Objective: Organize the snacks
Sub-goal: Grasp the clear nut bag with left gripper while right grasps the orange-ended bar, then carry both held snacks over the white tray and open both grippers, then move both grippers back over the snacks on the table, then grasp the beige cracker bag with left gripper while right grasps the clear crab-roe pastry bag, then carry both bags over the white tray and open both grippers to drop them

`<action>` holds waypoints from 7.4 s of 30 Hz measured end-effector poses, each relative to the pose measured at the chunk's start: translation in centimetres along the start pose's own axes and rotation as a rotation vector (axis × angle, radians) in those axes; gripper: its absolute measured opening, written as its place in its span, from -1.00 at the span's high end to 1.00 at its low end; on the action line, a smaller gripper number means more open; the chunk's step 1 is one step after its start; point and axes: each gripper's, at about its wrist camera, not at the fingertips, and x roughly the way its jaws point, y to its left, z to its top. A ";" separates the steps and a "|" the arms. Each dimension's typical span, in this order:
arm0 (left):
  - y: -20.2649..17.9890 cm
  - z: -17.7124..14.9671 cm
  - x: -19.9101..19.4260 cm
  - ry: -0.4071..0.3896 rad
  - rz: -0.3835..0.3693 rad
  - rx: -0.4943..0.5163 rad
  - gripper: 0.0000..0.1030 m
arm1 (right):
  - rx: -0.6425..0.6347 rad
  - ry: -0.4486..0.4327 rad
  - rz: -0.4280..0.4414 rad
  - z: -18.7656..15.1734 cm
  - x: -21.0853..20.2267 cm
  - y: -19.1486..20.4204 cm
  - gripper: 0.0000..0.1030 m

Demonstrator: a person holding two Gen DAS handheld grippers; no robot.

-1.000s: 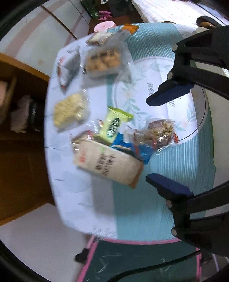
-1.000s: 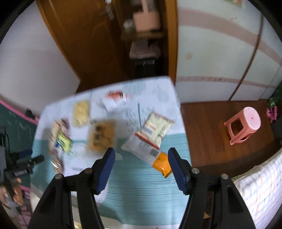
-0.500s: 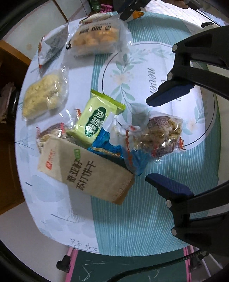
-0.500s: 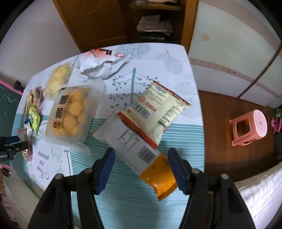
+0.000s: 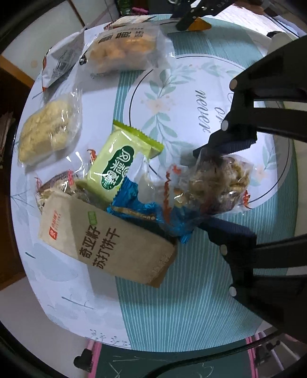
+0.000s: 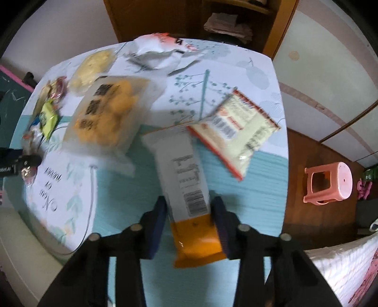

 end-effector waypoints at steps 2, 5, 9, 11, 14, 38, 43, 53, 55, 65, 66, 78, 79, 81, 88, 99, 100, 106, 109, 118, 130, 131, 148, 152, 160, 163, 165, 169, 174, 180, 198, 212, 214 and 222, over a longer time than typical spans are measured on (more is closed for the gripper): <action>-0.5 -0.3 -0.2 -0.012 0.011 0.007 0.11 | 0.008 0.000 0.011 -0.7 -0.4 0.5 0.35; -0.5 -1.2 -0.9 -0.029 0.009 -0.001 0.11 | 0.022 -0.021 0.027 -1.7 -1.2 1.4 0.36; -0.2 -2.6 -2.8 -0.082 0.004 0.004 0.11 | 0.053 -0.077 0.064 -2.9 -3.3 1.8 0.37; 0.1 -3.5 -4.9 -0.122 -0.011 0.012 0.11 | 0.068 -0.118 0.085 -3.5 -5.0 2.0 0.37; 0.5 -5.2 -8.6 -0.186 -0.038 0.031 0.11 | 0.082 -0.184 0.110 -4.2 -7.9 2.2 0.37; 4.9 -25.2 -27.9 -0.650 -0.225 0.112 0.11 | 0.239 -0.661 0.449 -17.9 -26.2 11.1 0.36; 4.5 -28.5 -28.1 -0.701 -0.207 0.147 0.11 | 0.243 -0.675 0.431 -19.6 -26.4 12.5 0.36; 3.0 -31.3 -22.8 -0.652 -0.149 0.163 0.11 | 0.193 -0.685 0.405 -22.3 -25.5 15.3 0.35; 3.1 -31.5 -21.4 -0.630 -0.130 0.158 0.11 | 0.192 -0.676 0.394 -22.7 -25.0 15.8 0.35; 3.2 -32.2 -18.4 -0.610 -0.037 0.137 0.11 | 0.173 -0.639 0.302 -23.5 -22.5 18.2 0.35; 3.2 -32.2 -18.2 -0.610 -0.030 0.138 0.11 | 0.164 -0.634 0.289 -23.5 -22.2 18.5 0.34; 2.7 -31.8 -16.9 -0.590 -0.016 0.137 0.10 | 0.128 -0.549 0.235 -23.2 -19.6 20.0 0.33; 2.6 -31.8 -16.8 -0.589 -0.012 0.138 0.10 | 0.126 -0.545 0.232 -23.2 -19.5 20.0 0.32; 2.5 -31.9 -16.7 -0.591 -0.002 0.139 0.07 | 0.119 -0.535 0.222 -23.2 -19.3 20.2 0.30; 2.6 -32.0 -16.9 -0.623 0.012 0.106 -0.76 | 0.074 -0.505 0.156 -23.1 -18.7 21.5 -0.17; 3.0 -32.1 -17.0 -0.634 0.007 0.088 -0.77 | 0.089 -0.522 0.122 -23.1 -18.9 21.4 -0.47; 3.0 -32.2 -17.1 -0.637 0.009 0.088 -0.77 | 0.090 -0.521 0.124 -23.1 -18.9 21.4 -0.47; 3.1 -32.2 -17.1 -0.644 0.016 0.086 -0.77 | 0.089 -0.525 0.120 -23.2 -18.9 21.4 -0.47; 3.1 -32.3 -17.1 -0.648 0.020 0.087 -0.77 | 0.091 -0.533 0.111 -23.2 -19.1 21.4 -0.47; 3.1 -31.9 -18.0 -0.694 0.037 0.091 -0.77 | 0.079 -0.571 0.047 -23.1 -19.9 21.5 -0.47; 3.6 -29.2 -23.0 -0.862 0.127 0.099 -0.77 | 0.101 -0.657 -0.081 -20.1 -23.3 18.1 -0.47; 3.7 -28.8 -23.5 -0.875 0.136 0.100 -0.77 | 0.101 -0.659 -0.088 -19.6 -23.6 17.6 -0.47; 3.9 -17.0 -29.1 -0.901 0.210 0.143 -0.77 | 0.084 -0.607 -0.131 -7.9 -25.8 9.8 -0.46; 3.3 -12.6 -29.1 -0.860 0.228 0.167 -0.77 | 0.137 -0.547 -0.044 -3.8 -24.9 7.7 -0.46; 2.5 -2.8 -24.5 -0.686 0.198 0.225 -0.77 | 0.190 -0.429 -0.021 3.8 -20.6 5.7 -0.46; 2.6 -0.2 -21.7 -0.610 0.161 0.220 -0.77 | 0.223 -0.356 -0.004 6.1 -17.4 5.0 -0.46; 2.7 1.2 -19.2 -0.566 0.160 0.219 -0.77 | 0.237 -0.310 0.008 6.9 -15.3 4.7 -0.46; 2.4 2.9 -14.7 -0.497 0.184 0.232 -0.77 | 0.276 -0.204 0.042 8.1 -10.1 4.3 -0.47; 1.9 4.7 -10.1 -0.404 0.160 0.235 -0.77 | 0.308 -0.133 0.029 9.1 -4.9 4.6 -0.49; 2.4 6.3 -5.8 -0.325 0.159 0.202 -0.77 | 0.304 -0.074 0.007 9.8 -1.0 5.6 -0.54; 4.7 7.5 -0.5 -0.179 0.069 0.101 -0.39 | 0.284 -0.017 0.023 9.9 1.6 6.3 -0.72; 6.5 5.1 -2.3 -0.207 0.030 -0.001 -0.10 | 0.268 0.024 -0.042 9.3 2.0 7.7 -0.55; 6.8 4.4 -3.8 -0.230 0.028 -0.006 -0.10 | 0.276 0.015 -0.024 8.2 1.4 7.7 -0.53; 6.2 -0.2 -11.8 -0.348 0.018 0.053 -0.10 | 0.266 -0.116 0.025 4.0 -5.2 7.8 -0.53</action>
